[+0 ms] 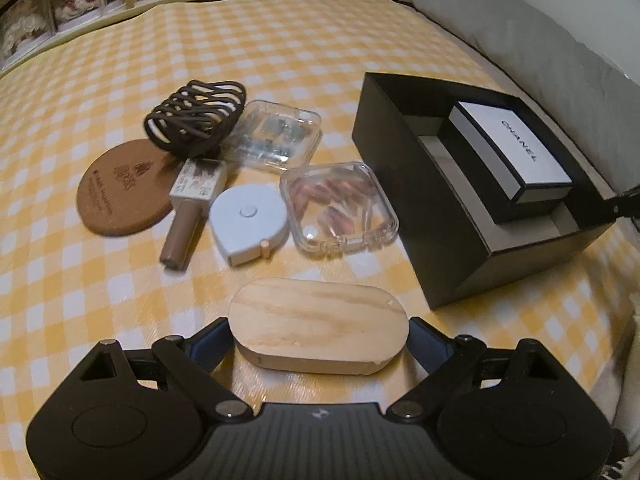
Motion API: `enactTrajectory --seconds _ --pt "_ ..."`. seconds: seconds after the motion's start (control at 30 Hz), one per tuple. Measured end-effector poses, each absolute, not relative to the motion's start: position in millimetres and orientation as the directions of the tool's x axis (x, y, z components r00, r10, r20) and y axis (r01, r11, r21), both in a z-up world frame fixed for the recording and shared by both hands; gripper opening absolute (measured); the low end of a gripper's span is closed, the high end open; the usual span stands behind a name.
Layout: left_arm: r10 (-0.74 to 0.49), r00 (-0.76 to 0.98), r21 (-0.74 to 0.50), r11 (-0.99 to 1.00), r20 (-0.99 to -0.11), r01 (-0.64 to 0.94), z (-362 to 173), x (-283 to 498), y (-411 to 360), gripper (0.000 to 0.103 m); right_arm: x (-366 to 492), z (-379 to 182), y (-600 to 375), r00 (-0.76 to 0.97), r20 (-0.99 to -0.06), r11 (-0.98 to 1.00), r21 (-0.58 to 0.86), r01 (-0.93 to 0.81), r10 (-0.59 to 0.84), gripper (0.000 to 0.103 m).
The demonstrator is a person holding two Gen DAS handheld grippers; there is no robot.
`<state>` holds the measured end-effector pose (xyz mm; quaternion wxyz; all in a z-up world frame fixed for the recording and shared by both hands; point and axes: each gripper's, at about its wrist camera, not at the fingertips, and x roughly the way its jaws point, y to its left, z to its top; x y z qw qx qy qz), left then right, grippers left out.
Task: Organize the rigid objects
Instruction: 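Carry the wooden oval block over the black box with the left tool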
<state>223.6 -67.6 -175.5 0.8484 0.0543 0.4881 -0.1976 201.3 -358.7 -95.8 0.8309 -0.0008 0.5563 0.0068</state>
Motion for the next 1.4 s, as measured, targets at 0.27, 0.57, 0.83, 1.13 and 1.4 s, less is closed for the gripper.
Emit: enactTrajectory --seconds 0.27,0.57,0.83,1.13,1.4 --pt "-0.32 0.493 -0.188 0.936 -0.809 0.298 -132 224 -55 0.093 201 -95 -362 0.384 -0.923 1.0 0.026 0.005 0.022 0.007" --pt "-0.413 0.525 -0.267 0.904 -0.744 0.332 -92 212 -77 0.093 198 -75 -375 0.457 -0.887 0.989 0.115 0.097 0.058 0.008" --pt "-0.479 0.496 -0.334 0.873 -0.724 0.356 -81 203 -107 0.093 232 -85 -368 0.472 -0.881 0.988 0.043 0.146 -0.031 0.007" --pt "-0.497 0.477 -0.369 0.865 -0.725 0.34 -85 207 -151 0.093 249 -87 -371 0.453 -0.891 0.99 0.039 0.135 -0.027 0.003" --pt "-0.486 0.449 -0.387 0.873 -0.75 0.297 -109 217 -200 0.093 252 -87 -379 0.462 -0.887 0.988 0.069 0.136 -0.002 0.004"
